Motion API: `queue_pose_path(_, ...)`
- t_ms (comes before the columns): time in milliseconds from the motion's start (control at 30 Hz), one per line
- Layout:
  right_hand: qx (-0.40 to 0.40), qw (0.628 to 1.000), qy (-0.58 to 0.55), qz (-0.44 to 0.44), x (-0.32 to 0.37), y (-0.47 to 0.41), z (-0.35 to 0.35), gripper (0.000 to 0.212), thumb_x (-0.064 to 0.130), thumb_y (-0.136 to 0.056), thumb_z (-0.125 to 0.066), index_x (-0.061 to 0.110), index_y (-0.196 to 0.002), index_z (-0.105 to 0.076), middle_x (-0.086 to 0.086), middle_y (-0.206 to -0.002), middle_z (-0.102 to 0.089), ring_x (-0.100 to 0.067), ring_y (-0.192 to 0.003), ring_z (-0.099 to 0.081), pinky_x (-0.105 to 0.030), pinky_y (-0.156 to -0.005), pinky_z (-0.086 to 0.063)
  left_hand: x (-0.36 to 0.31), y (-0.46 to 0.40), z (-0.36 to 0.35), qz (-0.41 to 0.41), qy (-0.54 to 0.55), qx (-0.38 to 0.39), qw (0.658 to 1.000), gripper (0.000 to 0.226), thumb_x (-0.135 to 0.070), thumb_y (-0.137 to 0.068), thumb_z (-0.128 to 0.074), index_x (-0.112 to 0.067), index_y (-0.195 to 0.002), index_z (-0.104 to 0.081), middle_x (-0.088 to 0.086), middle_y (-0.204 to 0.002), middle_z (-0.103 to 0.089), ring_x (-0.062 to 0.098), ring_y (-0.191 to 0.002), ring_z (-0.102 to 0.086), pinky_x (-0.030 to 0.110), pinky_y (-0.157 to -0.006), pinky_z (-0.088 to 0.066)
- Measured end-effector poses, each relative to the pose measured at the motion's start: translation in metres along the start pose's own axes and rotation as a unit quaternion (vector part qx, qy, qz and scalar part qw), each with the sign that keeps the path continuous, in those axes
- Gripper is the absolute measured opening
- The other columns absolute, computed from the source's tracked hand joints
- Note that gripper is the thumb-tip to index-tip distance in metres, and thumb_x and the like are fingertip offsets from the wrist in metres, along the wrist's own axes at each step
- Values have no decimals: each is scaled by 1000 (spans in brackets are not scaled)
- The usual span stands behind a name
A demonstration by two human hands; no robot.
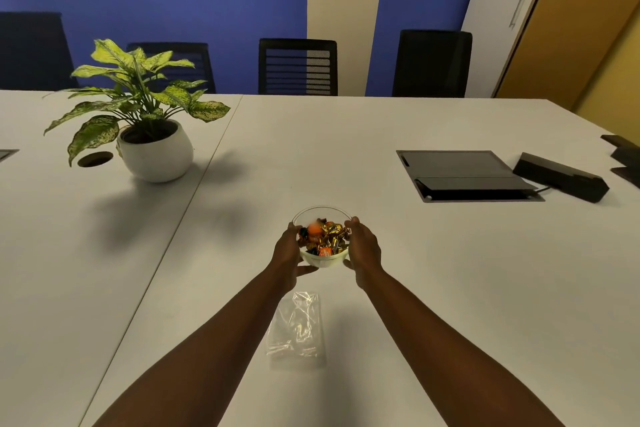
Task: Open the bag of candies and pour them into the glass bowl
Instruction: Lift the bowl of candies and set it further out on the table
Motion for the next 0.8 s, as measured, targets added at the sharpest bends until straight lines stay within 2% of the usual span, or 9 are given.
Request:
queue_pose_path(67,-1,999,-36,-9,1,0,-5,43,39,-98,-32,12,-118,-59,-15,-124,-60,-29,-114,-54,-49,-103,-45,-4,-4,-1,1,1,-6,1000,46,-36,-99,-27,-12,-135,-43,15,-142,-47,38,-127,-46,44,-89,-43)
queue_pose_path(267,-7,999,-43,1,11,-20,-20,49,41,-98,-28,11,-127,-54,-16,-133,-55,-32,-123,-50,-51,-107,-40,-19,-26,-2,1,-7,-12,1000,46,-37,-99,-27,-11,-135,-43,15,-143,-46,37,-128,-45,43,-91,-42)
queue_pose_path(533,-19,999,-38,3,21,-62,-35,49,41,-98,-28,11,-123,-57,-17,-129,-58,-33,-121,-52,-52,-106,-41,-34,-66,-8,15,-1,-18,1000,43,-35,-99,-29,-12,-133,-44,14,-142,-47,34,-122,-48,43,-89,-42)
queue_pose_path(800,-35,999,-41,-6,30,-128,-50,48,40,-98,-29,11,-122,-58,-17,-127,-59,-33,-119,-54,-52,-105,-43,-51,-127,-19,28,1,-25,999,41,-32,-98,-32,-14,-132,-44,13,-142,-48,35,-127,-46,42,-88,-42)
Point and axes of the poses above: each hand's wrist, its own y-axis away from the middle knuckle, its own z-axis out of the back of the hand, x = y × z, the point moved 8 cm from there along -y, towards the middle knuckle
